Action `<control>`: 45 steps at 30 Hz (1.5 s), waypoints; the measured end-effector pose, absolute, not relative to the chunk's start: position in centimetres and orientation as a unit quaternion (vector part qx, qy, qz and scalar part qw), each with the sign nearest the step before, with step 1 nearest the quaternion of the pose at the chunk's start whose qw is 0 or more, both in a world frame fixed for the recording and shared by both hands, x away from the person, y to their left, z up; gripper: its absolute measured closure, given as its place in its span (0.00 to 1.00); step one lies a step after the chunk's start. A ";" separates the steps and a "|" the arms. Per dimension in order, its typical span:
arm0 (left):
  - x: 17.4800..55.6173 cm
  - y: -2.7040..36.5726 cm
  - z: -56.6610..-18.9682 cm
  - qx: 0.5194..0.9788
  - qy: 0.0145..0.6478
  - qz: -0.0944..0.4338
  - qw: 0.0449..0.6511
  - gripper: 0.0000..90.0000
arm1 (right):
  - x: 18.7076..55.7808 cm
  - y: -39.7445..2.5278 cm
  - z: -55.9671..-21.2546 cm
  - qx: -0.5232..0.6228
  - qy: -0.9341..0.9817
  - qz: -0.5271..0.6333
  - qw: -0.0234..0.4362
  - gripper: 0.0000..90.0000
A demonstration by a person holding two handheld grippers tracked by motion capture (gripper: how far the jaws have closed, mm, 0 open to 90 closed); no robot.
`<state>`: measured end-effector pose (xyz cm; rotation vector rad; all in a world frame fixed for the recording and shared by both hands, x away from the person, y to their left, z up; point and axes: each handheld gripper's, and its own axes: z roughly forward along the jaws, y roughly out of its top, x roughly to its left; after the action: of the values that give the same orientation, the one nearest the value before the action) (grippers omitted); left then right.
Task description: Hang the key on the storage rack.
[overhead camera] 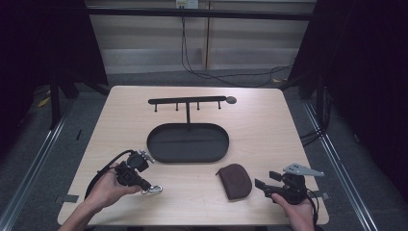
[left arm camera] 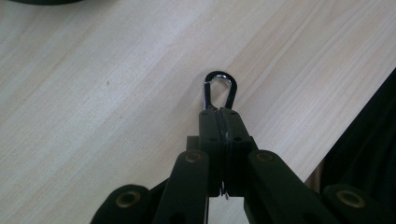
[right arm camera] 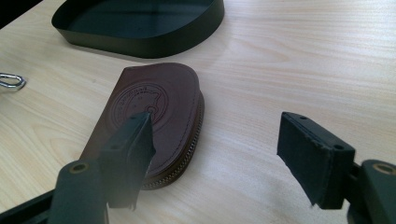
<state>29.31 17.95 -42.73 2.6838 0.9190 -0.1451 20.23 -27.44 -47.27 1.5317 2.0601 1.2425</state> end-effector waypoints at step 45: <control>31.9 18.6 -36.3 0.952 0.284 -0.029 0.111 0.99 | 20.3 -27.4 -47.3 0.531 0.717 0.429 0.141 0.30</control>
<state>31.92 18.56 -36.32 2.7959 0.8339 -0.0853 20.30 -27.39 -47.31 1.5322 2.0715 1.2389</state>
